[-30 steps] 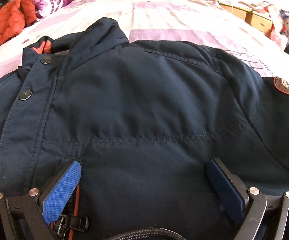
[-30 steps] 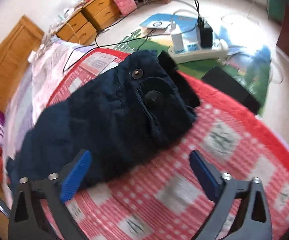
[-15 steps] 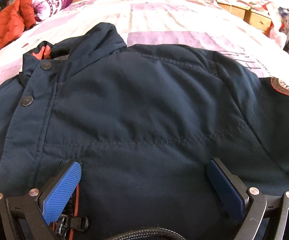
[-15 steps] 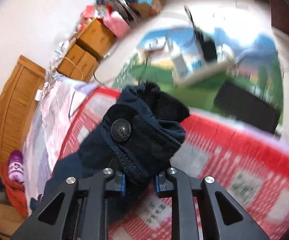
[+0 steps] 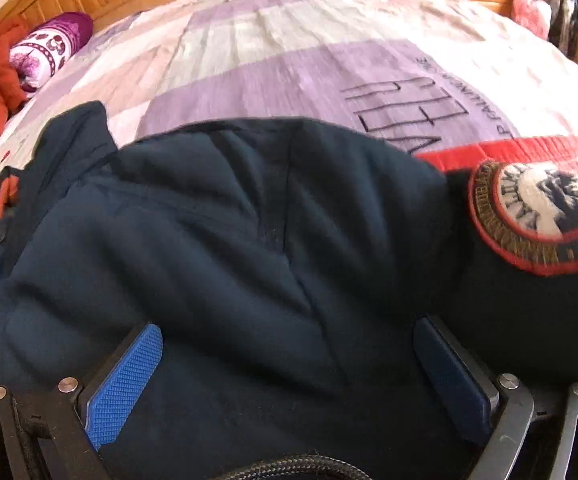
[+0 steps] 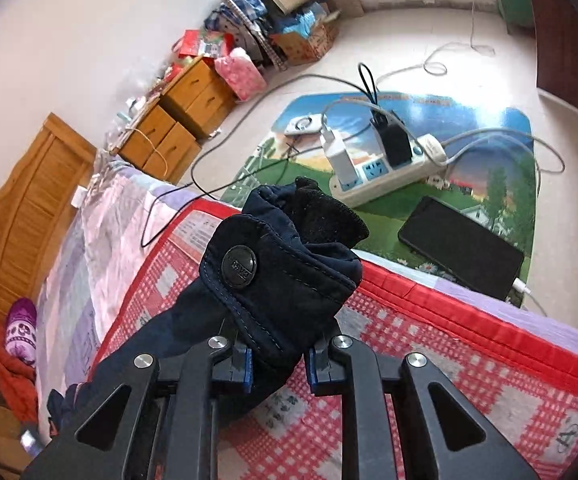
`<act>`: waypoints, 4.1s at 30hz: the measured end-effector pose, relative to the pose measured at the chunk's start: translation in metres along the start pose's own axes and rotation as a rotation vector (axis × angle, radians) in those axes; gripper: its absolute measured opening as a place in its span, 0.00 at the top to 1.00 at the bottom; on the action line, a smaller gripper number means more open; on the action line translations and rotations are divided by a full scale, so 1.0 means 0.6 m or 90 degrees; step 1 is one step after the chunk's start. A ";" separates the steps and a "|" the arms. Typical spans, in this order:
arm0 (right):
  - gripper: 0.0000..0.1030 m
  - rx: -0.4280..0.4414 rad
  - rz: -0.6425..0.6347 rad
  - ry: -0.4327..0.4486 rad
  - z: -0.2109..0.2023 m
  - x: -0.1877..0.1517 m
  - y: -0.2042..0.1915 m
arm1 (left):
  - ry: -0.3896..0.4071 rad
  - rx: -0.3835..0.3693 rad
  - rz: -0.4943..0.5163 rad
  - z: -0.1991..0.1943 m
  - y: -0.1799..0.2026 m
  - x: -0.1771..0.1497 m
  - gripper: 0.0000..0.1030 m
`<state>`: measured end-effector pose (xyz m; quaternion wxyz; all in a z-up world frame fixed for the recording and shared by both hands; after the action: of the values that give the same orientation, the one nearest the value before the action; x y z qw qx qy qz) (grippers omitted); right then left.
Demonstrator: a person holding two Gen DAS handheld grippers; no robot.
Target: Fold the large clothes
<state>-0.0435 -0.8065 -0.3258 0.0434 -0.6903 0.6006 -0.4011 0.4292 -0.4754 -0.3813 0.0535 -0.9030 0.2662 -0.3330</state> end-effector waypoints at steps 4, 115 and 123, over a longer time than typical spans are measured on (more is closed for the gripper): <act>0.80 -0.008 -0.057 0.003 -0.026 0.012 -0.028 | -0.044 -0.032 -0.020 0.006 -0.016 0.014 0.00; 0.28 0.083 -0.716 -0.143 0.228 -0.614 -0.720 | -0.021 0.074 -0.111 0.020 -0.506 -0.145 0.00; 0.21 0.054 -0.568 -0.157 0.261 -0.511 -0.630 | -0.021 0.032 -0.067 0.060 -0.470 -0.135 0.00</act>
<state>0.3651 -0.5038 -0.3804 -0.0343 -0.9215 0.2184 -0.3194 0.5255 -0.1960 -0.3783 0.0631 -0.9193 0.2092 -0.3274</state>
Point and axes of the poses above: each gripper's, at about its wrist camera, not at the fingertips, and z roughly the way its jaws point, y to its right, x to its top, the point moved 6 cm from there along z, roughly the way its jaws point, and after that the axes turned 7 degrees about x, right-handed, at the moved point
